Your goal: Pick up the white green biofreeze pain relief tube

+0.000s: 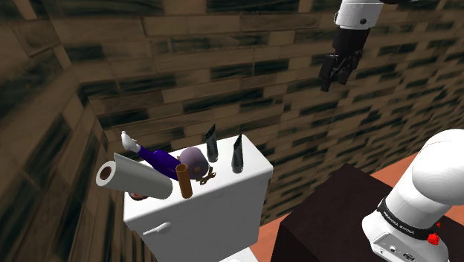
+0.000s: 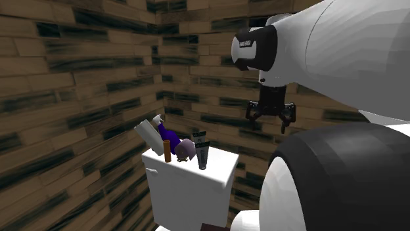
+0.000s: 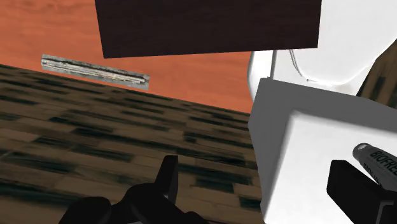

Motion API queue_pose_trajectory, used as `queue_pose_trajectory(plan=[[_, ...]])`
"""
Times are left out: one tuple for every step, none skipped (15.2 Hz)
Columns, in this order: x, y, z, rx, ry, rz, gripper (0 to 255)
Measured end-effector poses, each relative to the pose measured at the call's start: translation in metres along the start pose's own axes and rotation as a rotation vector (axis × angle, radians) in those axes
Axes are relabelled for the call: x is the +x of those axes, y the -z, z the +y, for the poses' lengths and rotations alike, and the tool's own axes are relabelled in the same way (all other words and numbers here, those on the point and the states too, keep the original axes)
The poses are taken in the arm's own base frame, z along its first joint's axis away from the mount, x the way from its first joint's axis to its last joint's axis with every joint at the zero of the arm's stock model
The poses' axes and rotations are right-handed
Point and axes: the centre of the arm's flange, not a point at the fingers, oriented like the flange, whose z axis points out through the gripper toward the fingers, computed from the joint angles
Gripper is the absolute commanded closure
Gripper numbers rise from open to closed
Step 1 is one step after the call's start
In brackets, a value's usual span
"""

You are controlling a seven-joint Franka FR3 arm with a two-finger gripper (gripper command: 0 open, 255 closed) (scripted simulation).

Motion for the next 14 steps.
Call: queue_pose_trajectory(plan=[[0.000,0.000,0.000,0.000,0.000,0.000,0],[0.002,-0.002,-0.006,0.003,-0.013,-0.004,0],[0.003,-0.006,-0.014,0.007,-0.035,-0.012,0],[0.004,-0.009,-0.022,0.012,-0.062,-0.020,0],[0.009,-0.011,-0.032,0.018,-0.091,-0.029,0],[0.012,-0.016,-0.045,0.023,-0.120,-0.039,0],[0.016,-0.021,-0.055,0.030,-0.152,-0.049,0],[0.021,-0.024,-0.066,0.036,-0.182,-0.059,0],[0.027,-0.026,-0.076,0.042,-0.213,-0.068,0],[0.033,-0.033,-0.086,0.048,-0.245,-0.079,0],[0.038,-0.036,-0.098,0.054,-0.275,-0.088,0],[0.043,-0.042,-0.108,0.061,-0.307,-0.099,0],[0.049,-0.048,-0.117,0.067,-0.338,-0.108,0],[0.055,-0.051,-0.130,0.073,-0.369,-0.118,0]])
